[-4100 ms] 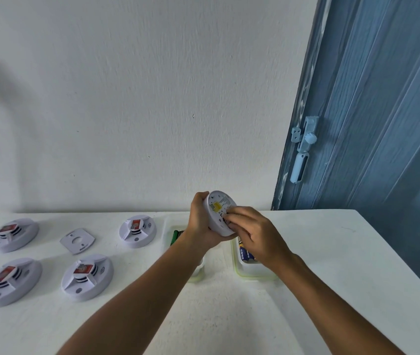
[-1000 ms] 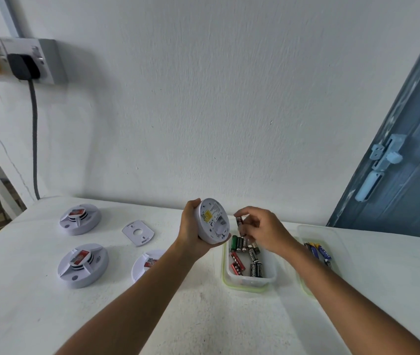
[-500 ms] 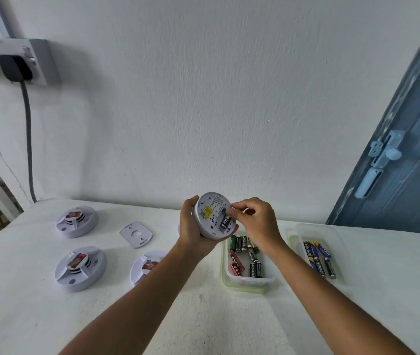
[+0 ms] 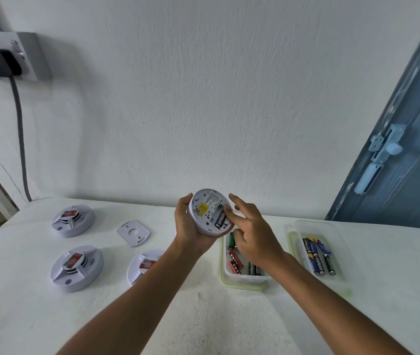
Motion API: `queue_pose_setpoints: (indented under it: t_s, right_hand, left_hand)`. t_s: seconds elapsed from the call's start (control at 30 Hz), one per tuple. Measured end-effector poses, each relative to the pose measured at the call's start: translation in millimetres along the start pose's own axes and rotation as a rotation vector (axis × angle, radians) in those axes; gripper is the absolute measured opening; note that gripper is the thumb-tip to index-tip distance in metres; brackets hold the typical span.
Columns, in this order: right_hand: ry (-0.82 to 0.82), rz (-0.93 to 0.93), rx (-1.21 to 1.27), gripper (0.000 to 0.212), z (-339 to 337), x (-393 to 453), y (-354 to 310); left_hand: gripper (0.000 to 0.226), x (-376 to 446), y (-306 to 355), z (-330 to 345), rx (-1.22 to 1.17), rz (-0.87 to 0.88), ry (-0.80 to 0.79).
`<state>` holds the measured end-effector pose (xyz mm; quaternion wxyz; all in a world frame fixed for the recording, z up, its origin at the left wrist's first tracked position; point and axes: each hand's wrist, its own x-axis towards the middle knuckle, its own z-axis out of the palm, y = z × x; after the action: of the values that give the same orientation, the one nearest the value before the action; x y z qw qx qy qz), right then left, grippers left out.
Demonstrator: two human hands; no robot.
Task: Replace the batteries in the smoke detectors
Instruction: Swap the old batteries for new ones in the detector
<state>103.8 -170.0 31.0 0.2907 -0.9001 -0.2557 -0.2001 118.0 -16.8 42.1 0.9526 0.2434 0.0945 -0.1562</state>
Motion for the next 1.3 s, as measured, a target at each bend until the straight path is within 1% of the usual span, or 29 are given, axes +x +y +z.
queue_pose_setpoints:
  t_s: [0.1,0.13,0.17,0.2,0.23,0.27,0.3,0.37,0.43,0.5,0.53,0.6,0.7,0.73,0.8,0.87,0.9,1.0,1.13,1.2,1.3]
  right_hand:
    - [-0.092,-0.02,-0.042,0.056,-6,4,1]
    - [-0.131,-0.009,-0.021,0.055,-9,8,3]
    - [-0.164,0.044,0.043,0.053,-14,11,5]
    - [-0.177,0.138,0.127,0.051,-17,14,8]
    - [-0.175,0.225,0.161,0.046,-20,16,13]
    - [-0.198,0.298,0.137,0.041,-22,18,18]
    - [-0.283,0.334,0.031,0.037,-24,18,21]
    - [-0.586,0.345,-0.216,0.03,-26,17,20]
    - [-0.865,0.338,-0.399,0.026,-25,14,9]
    - [-1.006,0.294,-0.57,0.025,-19,12,1]
    - [-1.019,0.265,-0.631,0.023,-15,12,-2]
    - [-0.986,0.213,-0.709,0.008,-7,12,0]
    - [-0.952,0.197,-0.747,0.027,2,9,6]
    - [-0.941,0.182,-0.75,0.028,4,7,7]
    - [-0.894,0.124,-0.758,0.022,7,6,11]
    - [-0.854,0.083,-0.718,0.016,5,5,15]
    - [-0.85,0.072,-0.684,0.016,5,4,17]
    - [-0.901,0.058,-0.59,0.024,1,4,19]
    - [-0.911,0.082,-0.513,0.012,-2,1,19]
    - [-0.86,0.117,-0.442,0.011,-6,1,22]
    - [-0.731,0.173,-0.296,0.009,-16,3,29]
  left_hand:
    - [0.046,4,1,-2,-0.005,0.01,0.018]
    - [0.046,5,2,-3,0.0,0.008,0.025]
    - [0.045,5,2,-4,0.003,0.007,0.029]
    - [0.044,6,3,-6,0.009,0.007,0.029]
    - [0.044,6,5,-8,0.023,0.008,0.033]
    - [0.043,6,7,-9,0.039,0.006,0.04]
    - [0.043,5,8,-11,0.055,0.002,0.047]
    - [0.044,4,10,-13,0.074,-0.005,0.054]
    - [0.045,3,11,-14,0.088,-0.009,0.061]
    - [0.046,2,10,-15,0.108,-0.013,0.064]
    - [0.047,2,10,-15,0.119,-0.014,0.064]
    - [0.047,1,9,-15,0.135,-0.014,0.064]
    - [0.048,1,10,-14,0.145,-0.02,0.07]
    - [0.048,0,10,-14,0.145,-0.022,0.072]
    - [0.047,0,10,-14,0.142,-0.022,0.081]
    - [0.047,-1,11,-15,0.145,-0.023,0.084]
    - [0.046,-1,11,-15,0.147,-0.024,0.085]
    - [0.046,-1,10,-16,0.142,-0.033,0.091]
    - [0.046,0,8,-16,0.139,-0.04,0.092]
    - [0.045,1,8,-16,0.135,-0.041,0.092]
    - [0.045,0,9,-16,0.133,-0.039,0.096]
